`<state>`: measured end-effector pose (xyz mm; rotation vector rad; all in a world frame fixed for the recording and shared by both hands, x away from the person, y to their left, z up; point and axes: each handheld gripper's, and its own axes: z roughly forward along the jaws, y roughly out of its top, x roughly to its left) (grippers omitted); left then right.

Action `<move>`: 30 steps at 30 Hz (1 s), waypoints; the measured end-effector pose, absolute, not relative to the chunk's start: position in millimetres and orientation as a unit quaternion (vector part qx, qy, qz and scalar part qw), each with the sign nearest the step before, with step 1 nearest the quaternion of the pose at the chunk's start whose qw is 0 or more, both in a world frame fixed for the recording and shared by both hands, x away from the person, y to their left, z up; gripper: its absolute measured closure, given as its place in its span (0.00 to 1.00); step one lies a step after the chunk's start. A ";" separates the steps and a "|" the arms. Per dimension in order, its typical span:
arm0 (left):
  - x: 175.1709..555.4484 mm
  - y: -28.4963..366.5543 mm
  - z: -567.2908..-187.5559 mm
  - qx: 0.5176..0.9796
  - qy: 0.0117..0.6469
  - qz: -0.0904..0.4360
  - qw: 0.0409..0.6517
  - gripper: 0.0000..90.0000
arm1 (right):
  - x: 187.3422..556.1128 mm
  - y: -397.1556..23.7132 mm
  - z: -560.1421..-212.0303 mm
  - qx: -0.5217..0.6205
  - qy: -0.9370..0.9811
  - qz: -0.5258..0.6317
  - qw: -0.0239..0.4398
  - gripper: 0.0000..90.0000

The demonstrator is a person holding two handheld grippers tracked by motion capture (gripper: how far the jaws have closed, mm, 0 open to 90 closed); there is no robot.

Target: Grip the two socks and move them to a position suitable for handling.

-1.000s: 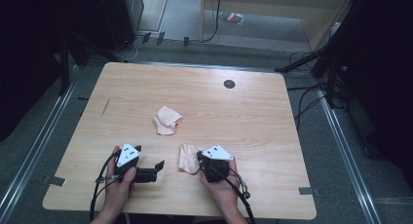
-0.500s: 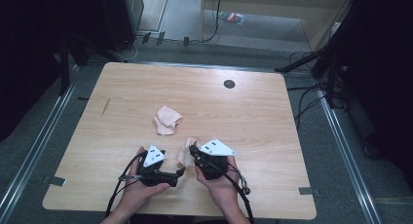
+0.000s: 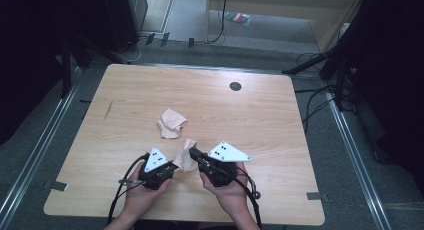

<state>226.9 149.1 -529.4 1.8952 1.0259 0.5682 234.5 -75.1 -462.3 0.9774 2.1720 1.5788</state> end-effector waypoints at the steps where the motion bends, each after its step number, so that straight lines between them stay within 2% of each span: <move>1: 222.7 154.1 -525.0 0.760 0.410 0.262 0.432 1.00 | 235.3 -76.1 -463.3 0.342 0.752 0.545 0.142 1.00; 2: 222.7 154.1 -525.0 0.760 0.410 0.262 0.432 1.00 | 235.3 -76.1 -463.3 0.342 0.752 0.545 0.142 1.00; 4: 212.8 159.4 -517.1 0.758 0.392 0.323 0.410 1.00 | 239.2 -78.6 -469.7 0.357 0.751 0.538 0.137 1.00; 6: 209.1 155.6 -516.7 0.770 0.383 0.319 0.398 1.00 | 244.5 -79.8 -480.6 0.364 0.758 0.526 0.130 1.00; 8: 206.5 140.0 -528.7 0.797 0.377 0.263 0.391 0.99 | 252.7 -83.0 -499.7 0.382 0.771 0.492 0.133 1.00; 9: 206.5 140.0 -528.7 0.797 0.377 0.263 0.391 0.95 | 252.7 -83.0 -499.7 0.382 0.771 0.492 0.133 1.00; 10: 209.8 131.3 -539.2 0.821 0.370 0.221 0.373 0.87 | 258.3 -90.3 -514.5 0.397 0.781 0.458 0.150 1.00; 13: 211.2 129.7 -545.3 0.828 0.361 0.192 0.384 0.65 | 263.9 -98.5 -524.2 0.408 0.785 0.441 0.150 1.00; 14: 212.3 134.6 -544.1 0.827 0.353 0.165 0.404 0.56 | 270.1 -106.7 -532.4 0.418 0.791 0.421 0.148 0.95; 15: 212.3 134.6 -544.1 0.827 0.353 0.165 0.404 0.53 | 271.5 -109.3 -533.2 0.421 0.789 0.421 0.153 0.90; 16: 214.0 144.3 -539.6 0.813 0.357 0.158 0.432 0.51 | 273.1 -113.7 -532.2 0.433 0.779 0.424 0.163 0.83; 17: 214.0 144.3 -539.6 0.813 0.357 0.158 0.432 0.49 | 273.1 -113.7 -532.2 0.433 0.779 0.424 0.163 0.83; 18: 217.8 157.1 -535.0 0.795 0.368 0.156 0.457 0.47 | 274.5 -121.4 -527.3 0.452 0.757 0.438 0.174 0.77; 22: 227.1 175.7 -532.0 0.769 0.413 0.176 0.456 0.50 | 272.6 -128.7 -522.7 0.467 0.751 0.438 0.162 0.70; 23: 235.0 184.1 -535.2 0.758 0.451 0.189 0.431 0.52 | 272.0 -128.1 -524.1 0.467 0.756 0.430 0.157 0.69; 28: 243.1 182.0 -543.6 0.769 0.472 0.176 0.394 0.61 | 271.9 -119.3 -537.5 0.469 0.771 0.405 0.143 0.66; 30: 245.0 178.6 -546.9 0.774 0.477 0.171 0.379 0.69 | 271.5 -114.9 -541.2 0.467 0.776 0.399 0.142 0.68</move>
